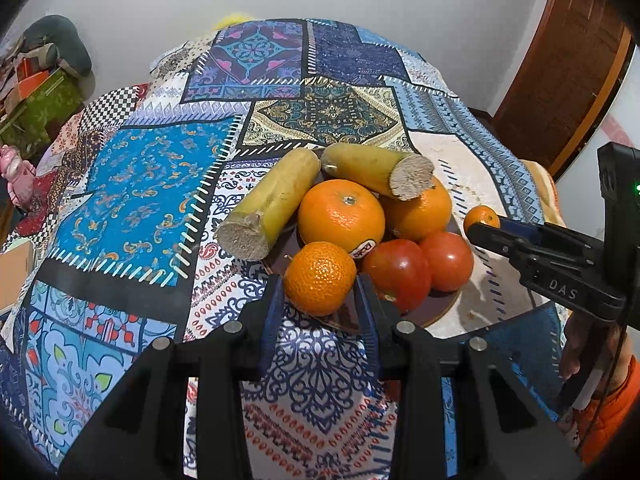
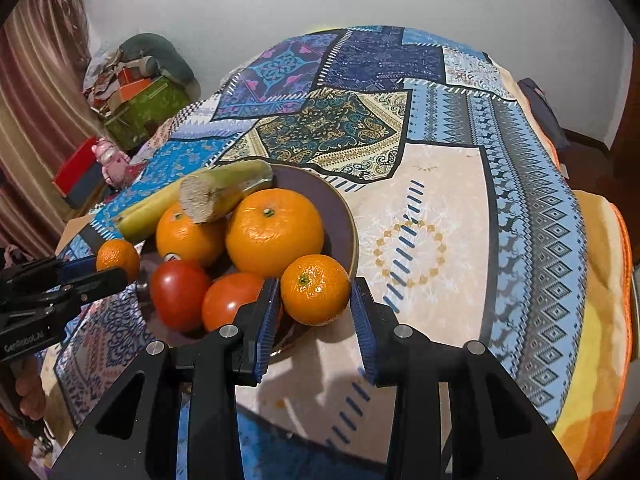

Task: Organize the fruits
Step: 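Place both small mandarins on the plate and open both tools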

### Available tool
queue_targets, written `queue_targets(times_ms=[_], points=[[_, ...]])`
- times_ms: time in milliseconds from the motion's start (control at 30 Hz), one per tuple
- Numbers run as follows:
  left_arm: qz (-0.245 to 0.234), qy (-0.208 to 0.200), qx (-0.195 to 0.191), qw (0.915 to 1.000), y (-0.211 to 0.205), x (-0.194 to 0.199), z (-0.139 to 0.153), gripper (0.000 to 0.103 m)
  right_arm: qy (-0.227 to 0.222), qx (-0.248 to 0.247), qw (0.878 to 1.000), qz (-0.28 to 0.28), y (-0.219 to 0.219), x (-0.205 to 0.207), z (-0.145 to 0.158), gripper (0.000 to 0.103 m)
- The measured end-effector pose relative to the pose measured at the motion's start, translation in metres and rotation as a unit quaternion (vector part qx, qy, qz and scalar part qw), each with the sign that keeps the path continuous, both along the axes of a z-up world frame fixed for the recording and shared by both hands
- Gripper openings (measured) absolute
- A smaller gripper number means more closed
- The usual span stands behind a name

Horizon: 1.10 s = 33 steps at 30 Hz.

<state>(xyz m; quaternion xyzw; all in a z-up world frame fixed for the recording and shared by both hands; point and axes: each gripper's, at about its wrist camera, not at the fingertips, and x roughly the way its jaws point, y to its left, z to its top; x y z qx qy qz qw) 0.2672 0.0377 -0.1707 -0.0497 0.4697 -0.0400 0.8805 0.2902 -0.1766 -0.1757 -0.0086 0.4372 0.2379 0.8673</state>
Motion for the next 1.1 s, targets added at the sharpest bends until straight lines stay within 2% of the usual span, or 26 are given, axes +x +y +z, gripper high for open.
queue_targets(times_ms=[167,500,867,1100], points=[[0.003,0.003,-0.012,0.9999,0.002,0.009,-0.003,0.036,0.015,0.003,1.000,-0.001,0.001,0.008,-0.009,0.033],[-0.004,0.001,0.005,1.0000,-0.004,0.016,-0.005,0.036,0.022,0.006,1.000,0.003,0.002,0.013,-0.013,0.034],[-0.007,-0.005,0.003,1.0000,-0.005,0.010,0.002,0.036,0.008,-0.014,1.000,0.007,0.004,0.007,-0.007,0.034],[-0.011,-0.009,0.003,0.9999,-0.008,-0.003,0.011,0.037,0.000,-0.003,1.000,0.007,-0.002,-0.006,0.006,0.036]])
